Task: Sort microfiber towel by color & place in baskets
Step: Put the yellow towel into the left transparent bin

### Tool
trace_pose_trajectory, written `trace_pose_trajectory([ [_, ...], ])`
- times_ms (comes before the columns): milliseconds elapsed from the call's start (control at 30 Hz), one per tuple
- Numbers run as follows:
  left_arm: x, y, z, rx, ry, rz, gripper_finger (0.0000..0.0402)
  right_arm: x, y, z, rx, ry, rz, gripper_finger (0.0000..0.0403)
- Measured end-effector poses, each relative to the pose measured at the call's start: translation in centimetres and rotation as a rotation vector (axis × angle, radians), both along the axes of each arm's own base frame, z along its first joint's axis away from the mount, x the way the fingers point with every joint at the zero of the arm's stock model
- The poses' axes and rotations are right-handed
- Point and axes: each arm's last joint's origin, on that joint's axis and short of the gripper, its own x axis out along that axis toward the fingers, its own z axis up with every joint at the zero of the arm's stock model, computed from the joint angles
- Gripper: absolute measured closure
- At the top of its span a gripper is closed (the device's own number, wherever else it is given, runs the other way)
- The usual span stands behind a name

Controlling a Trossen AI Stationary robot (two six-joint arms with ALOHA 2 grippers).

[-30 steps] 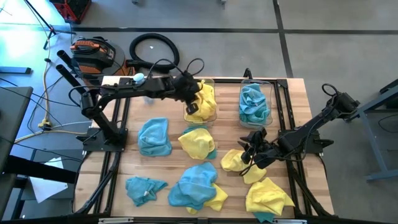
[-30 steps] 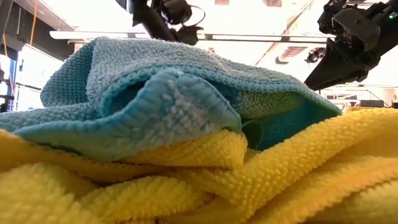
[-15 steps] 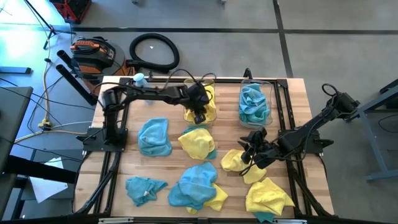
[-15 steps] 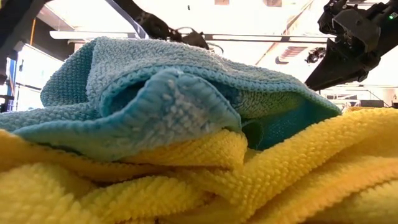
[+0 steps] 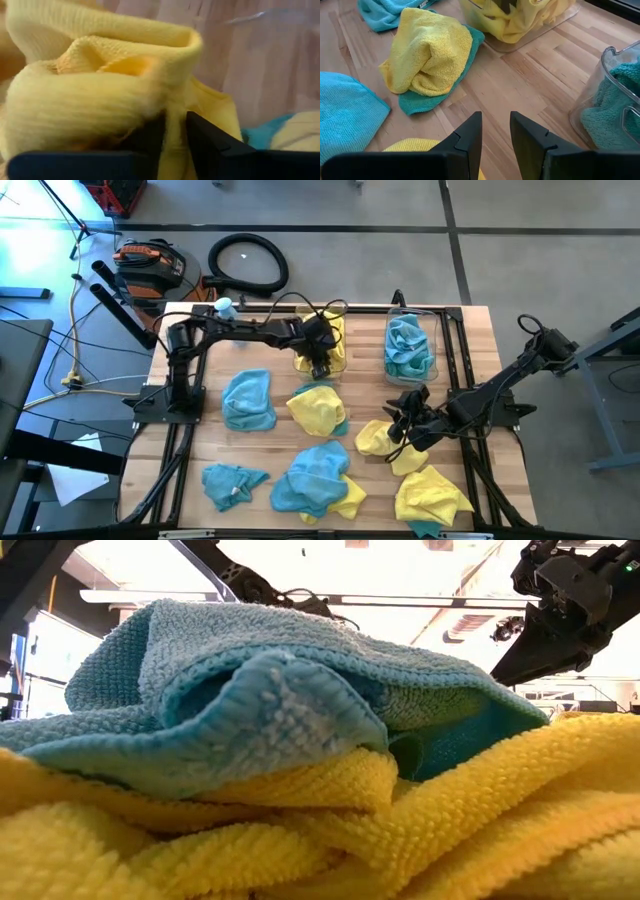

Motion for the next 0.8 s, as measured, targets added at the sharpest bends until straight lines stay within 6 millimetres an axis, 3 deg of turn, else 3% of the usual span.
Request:
trace_pose_trajectory([
  [400,-3.2,-1.8,8.1,0.031,-0.11,0.016,0.0298,0.0,0.0,0.0,0.002,-0.001,-0.001,0.0309],
  [567,-5.1,-5.5,9.3,0.081,-0.136,-0.01,0.0298,0.0,0.0,0.0,0.008,0.004,0.003,0.0309],
  [800,-9.7,-12.0,9.0,0.082,-0.221,-0.029,0.0298,0.0,0.0,0.0,0.01,0.005,0.005,0.0309],
])
